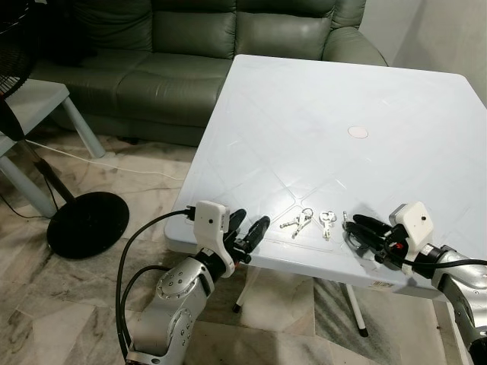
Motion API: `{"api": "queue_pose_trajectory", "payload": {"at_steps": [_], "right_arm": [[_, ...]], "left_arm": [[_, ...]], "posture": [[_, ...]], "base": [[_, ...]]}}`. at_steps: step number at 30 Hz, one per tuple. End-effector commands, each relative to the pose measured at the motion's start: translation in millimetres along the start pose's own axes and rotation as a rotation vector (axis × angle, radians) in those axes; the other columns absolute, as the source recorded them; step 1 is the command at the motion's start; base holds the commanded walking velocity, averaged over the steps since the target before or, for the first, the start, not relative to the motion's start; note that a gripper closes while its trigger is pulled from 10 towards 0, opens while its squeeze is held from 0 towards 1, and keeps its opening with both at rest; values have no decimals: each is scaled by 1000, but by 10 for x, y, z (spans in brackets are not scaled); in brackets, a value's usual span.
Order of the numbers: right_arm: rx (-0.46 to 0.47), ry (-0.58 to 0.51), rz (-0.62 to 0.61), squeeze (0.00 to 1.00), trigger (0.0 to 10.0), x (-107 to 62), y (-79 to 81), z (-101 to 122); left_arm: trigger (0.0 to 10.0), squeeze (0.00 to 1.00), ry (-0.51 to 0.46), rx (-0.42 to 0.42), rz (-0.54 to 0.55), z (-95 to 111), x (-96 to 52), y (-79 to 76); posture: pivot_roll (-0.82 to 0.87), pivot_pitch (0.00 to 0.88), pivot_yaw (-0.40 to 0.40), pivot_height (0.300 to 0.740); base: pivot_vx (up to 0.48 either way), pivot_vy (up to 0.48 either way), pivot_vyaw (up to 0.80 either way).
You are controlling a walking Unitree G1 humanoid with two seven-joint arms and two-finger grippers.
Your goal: Hang keys on a hook
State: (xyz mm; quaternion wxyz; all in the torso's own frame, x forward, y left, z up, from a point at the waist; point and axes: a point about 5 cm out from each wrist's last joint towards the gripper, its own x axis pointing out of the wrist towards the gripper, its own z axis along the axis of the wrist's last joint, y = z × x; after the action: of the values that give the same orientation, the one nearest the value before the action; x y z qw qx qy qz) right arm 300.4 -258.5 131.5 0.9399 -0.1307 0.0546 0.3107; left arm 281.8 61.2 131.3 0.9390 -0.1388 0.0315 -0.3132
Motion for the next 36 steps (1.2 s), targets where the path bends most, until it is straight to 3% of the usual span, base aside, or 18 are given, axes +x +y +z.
{"api": "queue_pose_trajectory", "payload": {"at_steps": [1,5,6,7,8,10,17,20,23,26,28,29,32,36], "right_arm": [[-7,28,17,0,0,-28,1,-29],[-8,34,25,0,314,-32,3,-32],[-7,37,28,0,1333,-34,4,-34],[-8,38,29,0,1725,-35,5,-35],[-8,39,30,0,1725,-37,5,-37],[-9,42,32,0,39,-39,6,-42],[-11,39,37,0,0,-36,11,-44],[18,-12,2,0,0,-12,-11,5],[114,-157,-73,0,0,60,-23,152],[150,-225,-98,0,0,81,-25,224],[294,-378,-111,0,0,132,33,379],[294,-378,-111,0,0,132,33,379],[405,-536,-173,0,0,163,84,532],[443,-611,-271,0,0,188,95,634]], "left_arm": [[10000,0,-14,1,3,49,2,-9],[10000,0,-15,-2,3,55,4,-4],[10000,0,-15,-3,3,54,5,-3],[10000,0,-15,-4,4,54,5,-3],[10000,0,-15,-4,4,53,5,-3],[10000,0,-15,-5,4,54,6,-2],[10000,0,-15,-8,6,51,3,0],[10000,0,-17,-11,9,54,5,2],[10000,0,-26,-15,15,69,19,8],[10000,0,-30,-13,18,77,25,13],[10000,0,-38,-11,25,94,45,30],[10000,0,-38,-11,25,94,45,30],[10000,0,-49,-1,46,109,66,52],[10000,0,-56,10,63,128,83,77]], "posture": [[32,199,-21,740],[32,199,-21,740],[32,199,-21,740],[32,199,-21,740],[32,199,-21,740],[31,199,-22,740],[33,198,-24,740],[33,198,-24,740],[35,191,-25,740],[35,191,-25,740],[35,182,-24,740],[35,182,-24,740],[33,173,-21,740],[29,166,-22,740]], "base": [[0,0,0],[0,0,0],[0,0,0],[0,0,0],[0,0,0],[0,0,0],[0,0,0],[0,0,0],[0,0,0],[0,0,0],[0,0,0],[0,0,0],[0,0,0],[0,0,0]]}}
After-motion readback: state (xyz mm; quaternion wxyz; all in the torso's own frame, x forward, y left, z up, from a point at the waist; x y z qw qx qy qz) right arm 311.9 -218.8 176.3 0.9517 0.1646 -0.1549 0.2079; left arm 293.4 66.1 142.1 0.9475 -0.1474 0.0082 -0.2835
